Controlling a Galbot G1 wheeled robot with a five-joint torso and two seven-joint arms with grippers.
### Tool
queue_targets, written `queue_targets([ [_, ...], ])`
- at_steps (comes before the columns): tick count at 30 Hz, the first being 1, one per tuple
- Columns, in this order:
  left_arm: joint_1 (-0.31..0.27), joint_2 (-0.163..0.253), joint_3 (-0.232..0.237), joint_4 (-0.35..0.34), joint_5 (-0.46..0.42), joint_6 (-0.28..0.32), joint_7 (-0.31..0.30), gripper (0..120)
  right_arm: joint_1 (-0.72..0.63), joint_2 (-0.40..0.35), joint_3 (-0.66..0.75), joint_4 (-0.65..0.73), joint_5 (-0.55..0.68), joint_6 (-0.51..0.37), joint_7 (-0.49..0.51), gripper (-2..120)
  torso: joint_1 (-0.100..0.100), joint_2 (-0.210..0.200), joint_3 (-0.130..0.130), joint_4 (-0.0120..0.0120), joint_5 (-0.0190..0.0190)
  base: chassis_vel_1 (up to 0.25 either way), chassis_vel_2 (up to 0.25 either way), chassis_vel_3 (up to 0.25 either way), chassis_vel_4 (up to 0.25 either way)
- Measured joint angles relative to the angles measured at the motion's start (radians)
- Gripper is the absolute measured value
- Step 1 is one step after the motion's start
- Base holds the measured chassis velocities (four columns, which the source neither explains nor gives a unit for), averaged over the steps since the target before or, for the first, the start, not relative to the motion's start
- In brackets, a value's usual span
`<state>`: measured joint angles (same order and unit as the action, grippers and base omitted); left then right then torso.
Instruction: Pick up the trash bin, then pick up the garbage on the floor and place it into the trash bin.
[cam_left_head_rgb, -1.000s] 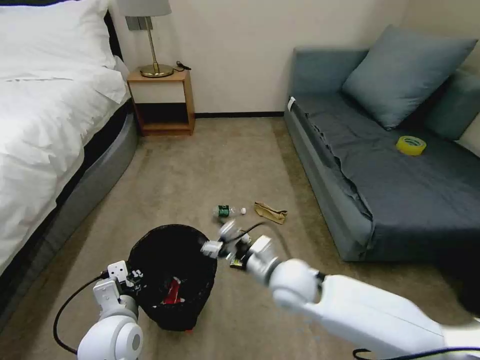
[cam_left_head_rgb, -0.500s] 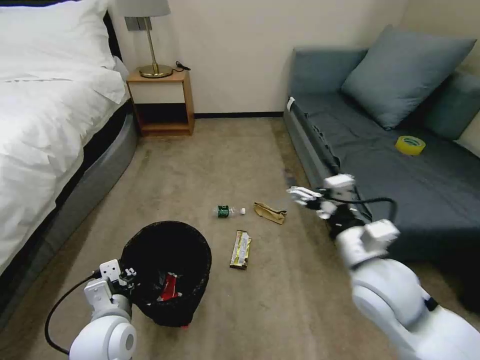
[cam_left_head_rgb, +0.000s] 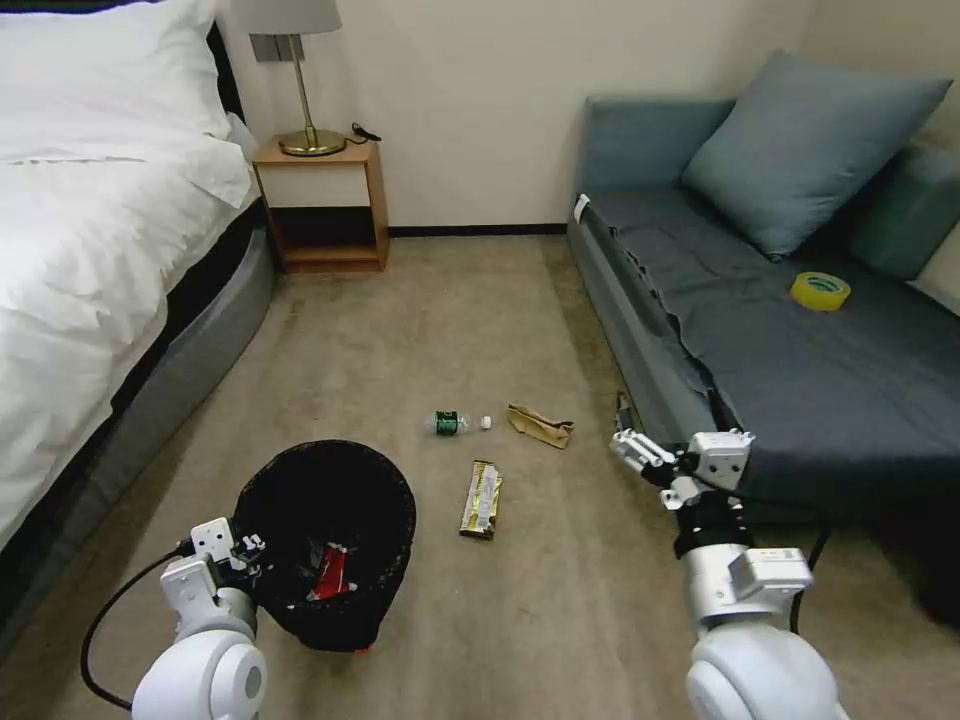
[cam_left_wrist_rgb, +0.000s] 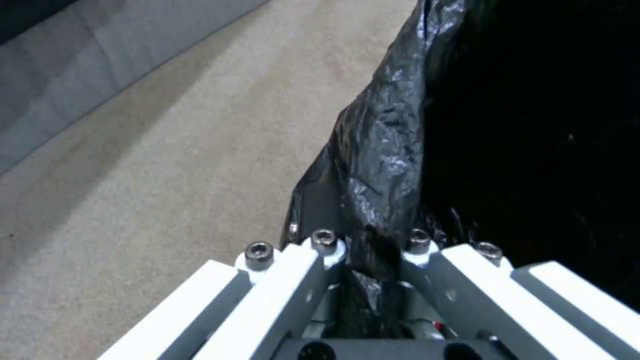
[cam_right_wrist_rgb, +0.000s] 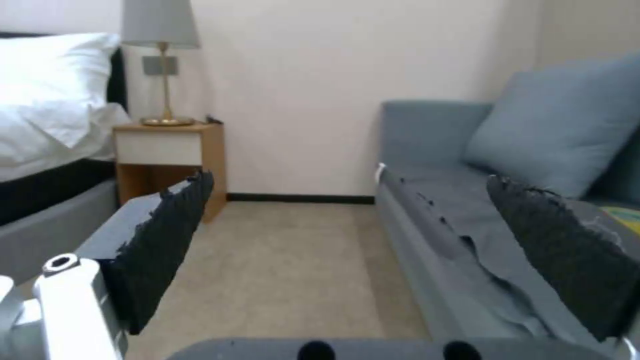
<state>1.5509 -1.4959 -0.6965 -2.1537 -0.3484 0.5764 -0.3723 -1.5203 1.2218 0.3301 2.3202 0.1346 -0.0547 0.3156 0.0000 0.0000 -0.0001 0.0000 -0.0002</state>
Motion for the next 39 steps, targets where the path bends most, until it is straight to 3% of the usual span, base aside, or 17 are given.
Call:
queue_targets([
  [10, 0.0, -0.001, -0.005, 0.0, -0.001, -0.002, -0.001, 2, 0.016, -0.026, -0.021, -0.02, 0.003, 0.01, -0.022, 100, 0.0, 0.0, 0.0, 0.0, 0.0002, -0.03, 0.022, 0.017, -0.023],
  [28, -0.016, -0.001, -0.039, 0.015, -0.015, 0.003, -0.003, 2, 0.063, -0.079, -0.055, -0.067, 0.013, 0.019, -0.021, 100, 0.0, 0.0, 0.0, 0.0, 0.0001, -0.165, 0.166, 0.16, -0.165],
  [39, -0.025, 0.001, -0.061, 0.036, -0.029, -0.004, -0.004, 2, 0.098, -0.091, -0.074, -0.091, 0.021, 0.006, -0.036, 100, 0.0, 0.0, 0.0, 0.0, 0.0001, -0.01, 0.016, 0.014, -0.015],
])
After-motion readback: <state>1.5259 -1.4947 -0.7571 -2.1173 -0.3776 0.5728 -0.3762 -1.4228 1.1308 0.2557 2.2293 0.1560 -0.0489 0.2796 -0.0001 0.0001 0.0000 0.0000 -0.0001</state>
